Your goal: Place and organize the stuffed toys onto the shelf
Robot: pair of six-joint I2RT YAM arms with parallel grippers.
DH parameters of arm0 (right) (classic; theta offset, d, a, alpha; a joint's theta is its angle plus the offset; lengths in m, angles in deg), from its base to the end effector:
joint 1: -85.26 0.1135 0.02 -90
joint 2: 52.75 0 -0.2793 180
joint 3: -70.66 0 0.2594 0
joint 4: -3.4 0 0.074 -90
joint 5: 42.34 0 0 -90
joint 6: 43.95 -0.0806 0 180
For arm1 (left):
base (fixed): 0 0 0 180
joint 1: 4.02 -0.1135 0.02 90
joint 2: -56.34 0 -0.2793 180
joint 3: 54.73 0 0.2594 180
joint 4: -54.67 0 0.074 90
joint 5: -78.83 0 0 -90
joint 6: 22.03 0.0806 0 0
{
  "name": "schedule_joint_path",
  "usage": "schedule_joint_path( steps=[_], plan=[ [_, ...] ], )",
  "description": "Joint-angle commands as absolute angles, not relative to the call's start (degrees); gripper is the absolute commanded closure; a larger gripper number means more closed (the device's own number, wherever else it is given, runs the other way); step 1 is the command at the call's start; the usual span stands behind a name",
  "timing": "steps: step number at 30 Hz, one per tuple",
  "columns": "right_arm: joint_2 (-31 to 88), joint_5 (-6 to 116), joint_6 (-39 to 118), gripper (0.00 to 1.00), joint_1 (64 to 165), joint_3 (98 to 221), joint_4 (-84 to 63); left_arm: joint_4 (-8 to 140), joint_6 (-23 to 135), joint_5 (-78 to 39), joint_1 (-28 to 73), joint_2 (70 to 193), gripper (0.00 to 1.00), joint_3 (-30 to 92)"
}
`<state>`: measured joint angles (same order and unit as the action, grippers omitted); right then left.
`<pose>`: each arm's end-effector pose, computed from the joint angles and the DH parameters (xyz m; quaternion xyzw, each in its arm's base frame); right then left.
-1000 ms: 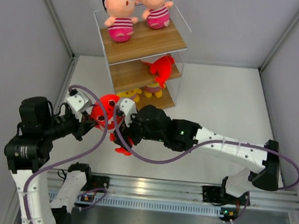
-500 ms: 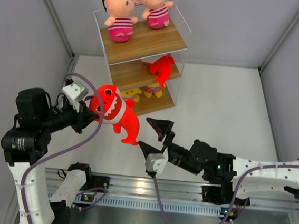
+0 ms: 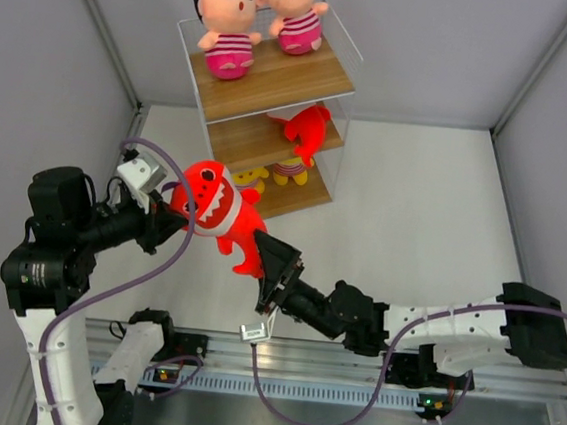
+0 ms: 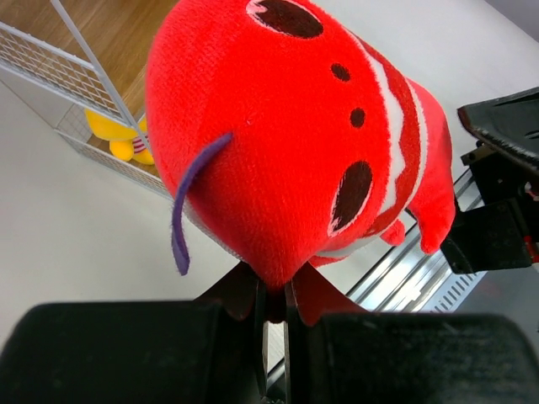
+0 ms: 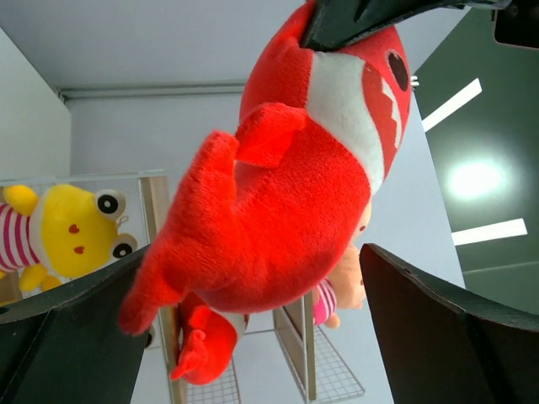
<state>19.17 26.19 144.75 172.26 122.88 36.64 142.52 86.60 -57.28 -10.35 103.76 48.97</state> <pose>0.0463 0.3204 0.3265 -0.6145 0.1159 -0.1933 0.7560 0.0916 -0.0483 0.4669 0.2761 0.7780 -0.2367 0.5124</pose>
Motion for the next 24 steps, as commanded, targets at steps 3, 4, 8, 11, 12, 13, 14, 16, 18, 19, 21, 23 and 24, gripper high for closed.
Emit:
schedule_joint_path(
  steps=[3, 4, 8, 11, 12, 13, 14, 16, 18, 19, 21, 23, 24],
  plan=[
    [22.4, 24.7, 149.6, 0.01, 172.9, 127.3, 44.6, 139.4, 85.9, -60.2, -10.7, 103.5, 1.00, 49.1],
    [22.5, 24.9, 148.8, 0.01, 172.9, 127.5, 44.3, 139.3, 85.9, -60.1, -10.7, 103.4, 1.00, 49.0],
    [22.7, 24.9, 147.0, 0.37, 172.9, 129.6, 43.6, 139.3, 86.1, -60.0, -10.7, 102.7, 1.00, 48.6],
    [21.7, 24.5, 146.1, 0.55, 173.2, 130.3, 41.5, 139.3, 86.3, -58.9, -10.7, 102.4, 1.00, 47.9],
    [21.3, 24.0, 145.5, 0.59, 173.3, 130.4, 39.4, 139.3, 86.5, -57.9, -10.7, 102.3, 0.98, 47.6],
    [20.7, 23.8, 144.0, 0.67, 173.4, 130.8, 38.3, 139.3, 86.6, -57.3, -10.7, 102.1, 0.89, 47.2],
    [19.2, 23.8, 142.7, 0.73, 173.6, 131.0, 37.1, 139.4, 86.7, -56.6, -10.7, 102.0, 0.68, 47.0],
    [16.2, 23.7, 137.8, 1.00, 173.6, 131.4, 34.0, 139.3, 87.0, -54.1, -10.7, 101.7, 0.46, 46.1],
    [14.1, 23.8, 134.3, 1.00, 173.6, 132.1, 31.0, 139.4, 87.6, -52.3, -10.7, 101.3, 0.37, 45.4],
    [13.2, 23.9, 131.6, 1.00, 173.6, 133.3, 24.7, 139.3, 87.8, -51.8, -10.7, 101.0, 0.32, 44.9],
    [10.3, 24.7, 128.9, 1.00, 173.6, 134.9, 18.2, 139.4, 88.2, -50.7, -10.7, 100.6, 0.20, 44.5],
    [8.5, 24.0, 124.0, 1.00, 173.5, 139.7, 3.8, 139.4, 88.4, -47.6, -10.7, 100.2, 0.18, 44.5],
    [8.2, 23.5, 122.4, 1.00, 173.3, 141.7, -1.0, 139.4, 88.6, -45.8, -10.7, 99.8, 0.18, 44.5]
  ],
)
